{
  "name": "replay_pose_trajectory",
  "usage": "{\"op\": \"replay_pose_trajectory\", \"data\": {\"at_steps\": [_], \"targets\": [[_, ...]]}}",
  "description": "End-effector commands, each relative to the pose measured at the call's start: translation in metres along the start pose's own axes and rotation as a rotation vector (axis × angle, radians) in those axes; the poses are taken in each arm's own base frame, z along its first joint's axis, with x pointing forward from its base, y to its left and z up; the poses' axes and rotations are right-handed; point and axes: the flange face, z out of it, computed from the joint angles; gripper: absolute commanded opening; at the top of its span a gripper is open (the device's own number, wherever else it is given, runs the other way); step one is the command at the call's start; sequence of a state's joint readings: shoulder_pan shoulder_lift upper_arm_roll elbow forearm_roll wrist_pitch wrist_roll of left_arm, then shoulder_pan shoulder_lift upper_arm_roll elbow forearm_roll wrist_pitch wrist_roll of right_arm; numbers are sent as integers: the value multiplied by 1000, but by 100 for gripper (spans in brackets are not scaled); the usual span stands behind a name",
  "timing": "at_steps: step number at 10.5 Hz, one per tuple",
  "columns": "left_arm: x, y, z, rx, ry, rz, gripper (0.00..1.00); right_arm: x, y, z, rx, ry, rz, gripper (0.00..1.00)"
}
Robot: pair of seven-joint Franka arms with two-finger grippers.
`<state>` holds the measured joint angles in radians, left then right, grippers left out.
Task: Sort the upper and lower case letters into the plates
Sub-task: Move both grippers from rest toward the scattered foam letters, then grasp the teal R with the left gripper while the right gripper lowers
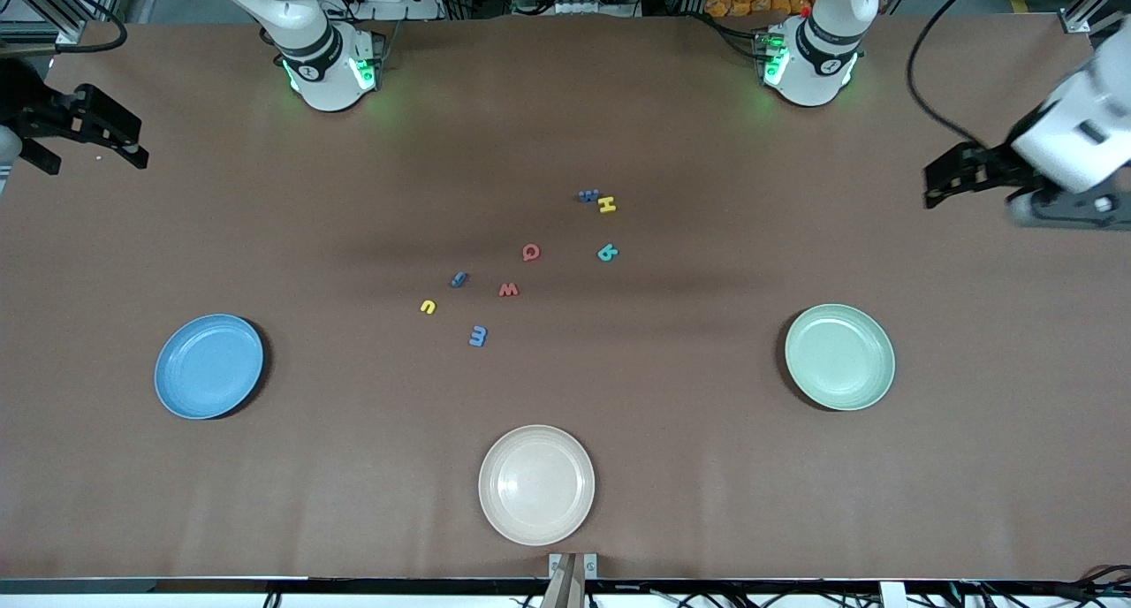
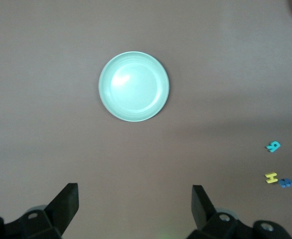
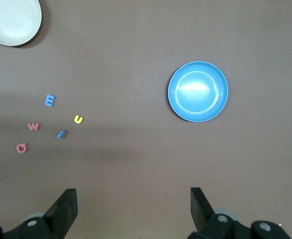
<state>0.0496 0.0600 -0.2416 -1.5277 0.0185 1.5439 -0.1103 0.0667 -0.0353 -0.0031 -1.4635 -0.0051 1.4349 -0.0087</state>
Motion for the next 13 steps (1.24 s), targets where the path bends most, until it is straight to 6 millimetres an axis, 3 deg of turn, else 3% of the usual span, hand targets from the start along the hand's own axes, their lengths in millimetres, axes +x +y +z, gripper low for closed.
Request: {"op": "replay_pose_trajectory", "data": {"at_steps": [1, 3, 4, 6, 8, 9, 11, 13], "targets": [[12, 64, 31, -9, -18, -24, 100, 20, -14, 34, 14, -65, -28, 100], [16, 119, 72, -17, -23, 82, 100, 37, -38, 89, 12, -90, -40, 100], [16, 142, 93, -26, -36, 125, 100, 40, -60, 121, 8, -81, -17, 100], [9, 202, 132, -40, -76, 245, 100, 43, -103, 185, -9, -75, 102, 100], [-4, 252, 176, -10, -63, 364, 100, 54, -133, 241, -24, -113, 159, 100], [-16, 272, 203, 16, -41, 432, 100, 54, -140, 267, -38, -132, 232, 100], [-44, 294, 258, -14, -10, 502, 100, 38, -163, 317, -40, -101, 369, 100], [-71, 314, 294, -19, 20, 570, 100, 23, -166, 347, -73, -141, 522, 100]]}}
